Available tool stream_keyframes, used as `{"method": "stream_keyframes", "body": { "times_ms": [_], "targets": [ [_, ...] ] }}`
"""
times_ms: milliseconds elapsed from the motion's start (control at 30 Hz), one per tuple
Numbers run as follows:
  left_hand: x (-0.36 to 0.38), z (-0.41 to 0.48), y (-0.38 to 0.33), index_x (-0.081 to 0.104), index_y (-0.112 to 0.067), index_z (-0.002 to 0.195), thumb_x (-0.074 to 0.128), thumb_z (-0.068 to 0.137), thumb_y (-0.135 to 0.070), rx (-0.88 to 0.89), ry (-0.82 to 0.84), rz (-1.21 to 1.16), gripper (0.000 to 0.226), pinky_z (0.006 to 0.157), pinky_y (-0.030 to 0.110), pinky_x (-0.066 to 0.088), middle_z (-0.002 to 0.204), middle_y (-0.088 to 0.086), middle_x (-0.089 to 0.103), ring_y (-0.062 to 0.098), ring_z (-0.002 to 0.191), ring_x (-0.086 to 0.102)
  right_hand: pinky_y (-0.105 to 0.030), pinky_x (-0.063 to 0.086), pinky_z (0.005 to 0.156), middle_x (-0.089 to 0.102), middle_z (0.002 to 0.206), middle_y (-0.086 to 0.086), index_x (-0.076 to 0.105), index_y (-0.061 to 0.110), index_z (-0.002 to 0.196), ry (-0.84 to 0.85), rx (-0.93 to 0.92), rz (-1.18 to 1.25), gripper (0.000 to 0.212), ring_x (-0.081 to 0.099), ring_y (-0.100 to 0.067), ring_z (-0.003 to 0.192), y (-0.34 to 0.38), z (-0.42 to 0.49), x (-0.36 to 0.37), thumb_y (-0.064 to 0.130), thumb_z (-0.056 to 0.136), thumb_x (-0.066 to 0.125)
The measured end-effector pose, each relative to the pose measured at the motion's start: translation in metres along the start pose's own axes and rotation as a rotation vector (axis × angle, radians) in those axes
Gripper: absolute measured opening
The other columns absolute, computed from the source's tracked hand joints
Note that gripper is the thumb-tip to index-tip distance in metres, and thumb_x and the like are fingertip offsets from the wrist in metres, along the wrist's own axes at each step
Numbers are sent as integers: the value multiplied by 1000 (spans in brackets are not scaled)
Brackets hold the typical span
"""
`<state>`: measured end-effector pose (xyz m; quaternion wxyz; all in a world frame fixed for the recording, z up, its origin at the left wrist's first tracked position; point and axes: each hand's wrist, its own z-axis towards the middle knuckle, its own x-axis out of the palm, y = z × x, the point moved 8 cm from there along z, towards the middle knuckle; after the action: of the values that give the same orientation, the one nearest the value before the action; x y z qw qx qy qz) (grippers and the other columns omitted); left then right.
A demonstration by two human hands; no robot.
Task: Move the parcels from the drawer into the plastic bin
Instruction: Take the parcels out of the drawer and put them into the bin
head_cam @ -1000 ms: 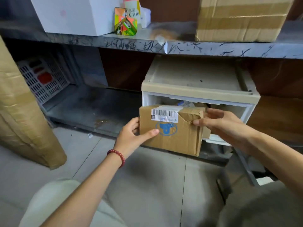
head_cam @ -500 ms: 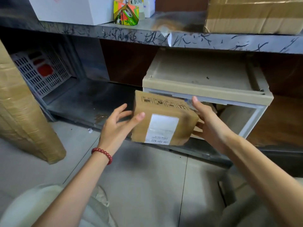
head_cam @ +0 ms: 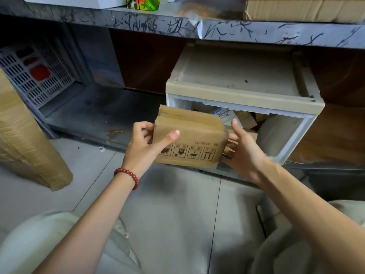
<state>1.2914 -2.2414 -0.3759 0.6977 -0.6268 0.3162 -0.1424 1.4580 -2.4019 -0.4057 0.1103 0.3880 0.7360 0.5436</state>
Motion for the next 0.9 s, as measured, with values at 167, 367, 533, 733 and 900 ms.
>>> {"method": "stream_keyframes", "body": {
  "times_ms": [167, 367, 533, 733, 900],
  "targets": [
    [-1, 0, 7, 40, -32, 134, 72, 51, -78, -43, 1, 70, 100, 73, 19, 45, 127, -12, 50, 4, 106, 54, -25, 42, 66, 18, 66, 2, 54, 22, 95, 4, 50, 47, 46, 21, -17, 65, -4, 1, 0, 65, 94, 36],
    [6, -6, 8, 51, -34, 122, 79, 50, -71, -41, 18, 39, 86, 95, 28, 49, 123, -14, 56, 1, 109, 58, -28, 51, 70, 66, 73, 5, 66, 27, 105, -42, 29, 10, 40, 63, -9, 67, -9, 5, -4, 57, 96, 42],
    [7, -4, -6, 51, -25, 125, 82, 65, -41, 43, -30, -11, 69, 95, 26, 49, 122, -14, 59, 2, 110, 59, -28, 44, 74, 64, 110, 5, 47, 23, 126, -129, -134, -30, 34, 59, -9, 97, 9, 0, -9, 12, 95, 56],
    [20, -6, -53, 53, -25, 126, 80, 75, -24, 226, -33, 33, 58, 89, 14, 47, 123, -11, 59, -7, 105, 56, -23, 52, 75, 60, 125, -2, 42, 22, 135, -141, -298, 6, 50, 61, -8, 106, 44, -40, -32, -3, 93, 54],
    [81, -24, -108, 53, -31, 127, 82, 71, -32, 363, 68, 90, 62, 79, 3, 42, 116, -18, 58, -7, 96, 56, -30, 47, 88, 68, 104, 12, 45, 29, 132, -255, -364, 104, 40, 64, -1, 95, 68, -101, -90, 13, 97, 54]
  ]
}}
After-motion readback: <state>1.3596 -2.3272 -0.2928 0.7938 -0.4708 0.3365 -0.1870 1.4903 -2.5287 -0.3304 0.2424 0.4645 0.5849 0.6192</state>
